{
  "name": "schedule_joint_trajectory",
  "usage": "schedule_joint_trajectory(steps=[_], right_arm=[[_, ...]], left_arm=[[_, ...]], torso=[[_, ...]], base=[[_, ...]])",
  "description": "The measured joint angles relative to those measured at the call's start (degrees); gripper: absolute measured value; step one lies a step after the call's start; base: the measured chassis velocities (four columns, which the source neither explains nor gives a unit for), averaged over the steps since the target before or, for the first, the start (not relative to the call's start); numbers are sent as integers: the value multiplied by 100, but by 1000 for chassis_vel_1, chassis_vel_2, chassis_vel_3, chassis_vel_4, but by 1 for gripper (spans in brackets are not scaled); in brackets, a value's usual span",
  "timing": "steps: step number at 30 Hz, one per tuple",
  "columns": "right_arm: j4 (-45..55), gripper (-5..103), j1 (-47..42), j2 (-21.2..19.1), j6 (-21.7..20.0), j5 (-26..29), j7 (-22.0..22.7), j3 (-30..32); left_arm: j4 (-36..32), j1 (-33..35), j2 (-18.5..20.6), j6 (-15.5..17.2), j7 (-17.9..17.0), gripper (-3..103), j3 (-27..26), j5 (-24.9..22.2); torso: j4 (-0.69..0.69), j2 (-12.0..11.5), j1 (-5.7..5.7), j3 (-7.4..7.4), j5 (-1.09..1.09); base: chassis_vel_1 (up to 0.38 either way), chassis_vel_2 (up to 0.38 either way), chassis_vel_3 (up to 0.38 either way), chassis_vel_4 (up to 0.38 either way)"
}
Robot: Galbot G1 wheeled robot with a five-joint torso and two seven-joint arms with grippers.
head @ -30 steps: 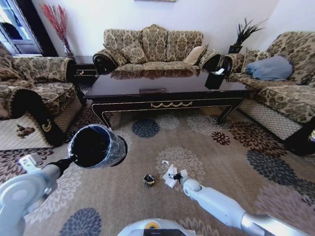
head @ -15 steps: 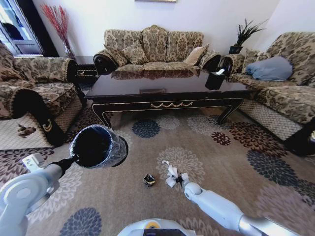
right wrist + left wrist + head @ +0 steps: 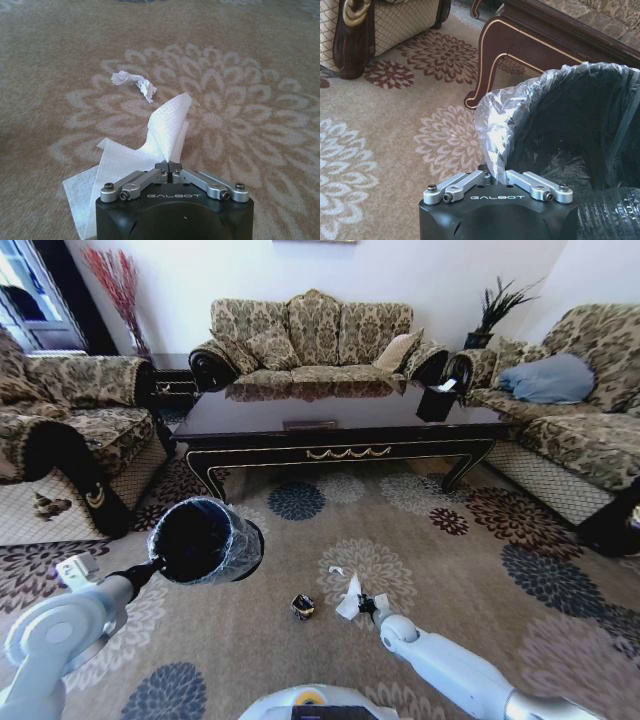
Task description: Move to the front of the table and pick up the trash from the floor, then place it into the trash bin.
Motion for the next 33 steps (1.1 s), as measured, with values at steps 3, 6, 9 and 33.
schedule_joint_trajectory(steps=[3, 6, 9, 33], right_arm=[[157, 0, -83, -55, 169, -186, -146, 124], [190, 0, -130, -136, 769, -981, -567, 373], [212, 0, -174, -254, 1304, -1534, -1167, 715], [2906, 0, 971, -799, 2684, 628, -1635, 1675]], left_arm=[[-1, 60, -73, 0, 54, 0, 38, 148], [-12, 126, -143, 0, 83, 0, 127, 290], [-43, 160, -184, 0, 93, 0, 227, 344], [595, -412, -186, 0, -54, 0, 1216, -156]], torso=[[1, 0, 0, 0, 0], [1, 0, 0, 0, -1], [2, 0, 0, 0, -1], [1, 0, 0, 0, -2]], base=[[0, 0, 0, 0], [0, 0, 0, 0], [0, 0, 0, 0], [0, 0, 0, 0]])
